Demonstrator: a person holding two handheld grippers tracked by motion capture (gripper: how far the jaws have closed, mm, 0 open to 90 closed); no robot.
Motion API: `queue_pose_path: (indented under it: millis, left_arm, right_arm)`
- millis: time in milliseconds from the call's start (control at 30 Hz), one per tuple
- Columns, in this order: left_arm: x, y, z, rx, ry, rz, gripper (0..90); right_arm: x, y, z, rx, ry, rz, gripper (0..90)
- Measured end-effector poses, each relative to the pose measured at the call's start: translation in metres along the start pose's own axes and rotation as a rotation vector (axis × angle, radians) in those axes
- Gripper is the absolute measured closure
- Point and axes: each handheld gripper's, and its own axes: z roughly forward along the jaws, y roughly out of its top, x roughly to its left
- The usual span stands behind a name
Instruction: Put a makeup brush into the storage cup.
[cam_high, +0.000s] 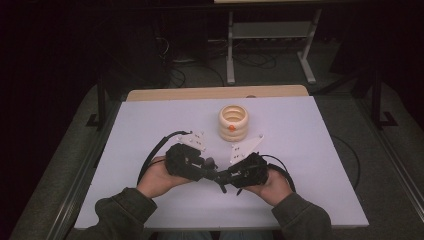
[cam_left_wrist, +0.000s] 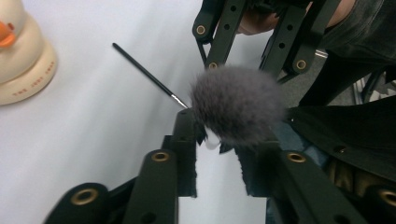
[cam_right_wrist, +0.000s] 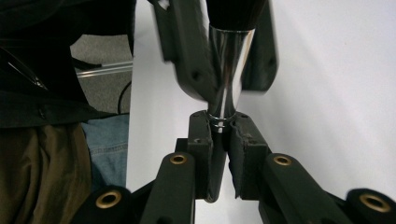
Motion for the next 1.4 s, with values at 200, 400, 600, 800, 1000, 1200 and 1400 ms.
queue_pose_path:
  millis: [200,400,600,800,1000,1200,1400]
  left_arm:
    - [-0.003,-0.004,-0.006,0.009,0.017,-0.003,63.7]
    - [-0.007,-0.006,-0.007,0.017,0.065,0.004,59.6]
    - [-0.008,-0.009,-0.005,0.034,0.097,0.010,57.8]
    - [-0.006,-0.018,-0.005,0.022,0.104,-0.016,55.4]
    - [-0.006,-0.027,-0.006,0.013,0.125,-0.021,51.9]
    - [-0.006,-0.036,-0.008,0.000,0.155,-0.032,48.8]
    - [-0.005,-0.045,-0.011,-0.020,0.190,-0.049,46.2]
  right_arm:
    - [-0.006,-0.012,-0.007,-0.012,-0.004,0.060,78.4]
    - [-0.017,-0.026,-0.023,-0.024,-0.034,0.120,78.4]
    - [-0.022,-0.030,-0.034,-0.034,-0.046,0.155,78.4]
    - [-0.030,-0.031,-0.048,-0.046,-0.062,0.169,78.4]
    - [-0.038,-0.029,-0.062,-0.057,-0.082,0.180,78.4]
    - [-0.047,-0.025,-0.075,-0.074,-0.101,0.193,78.4]
    - [-0.053,-0.022,-0.082,-0.073,-0.120,0.199,78.4]
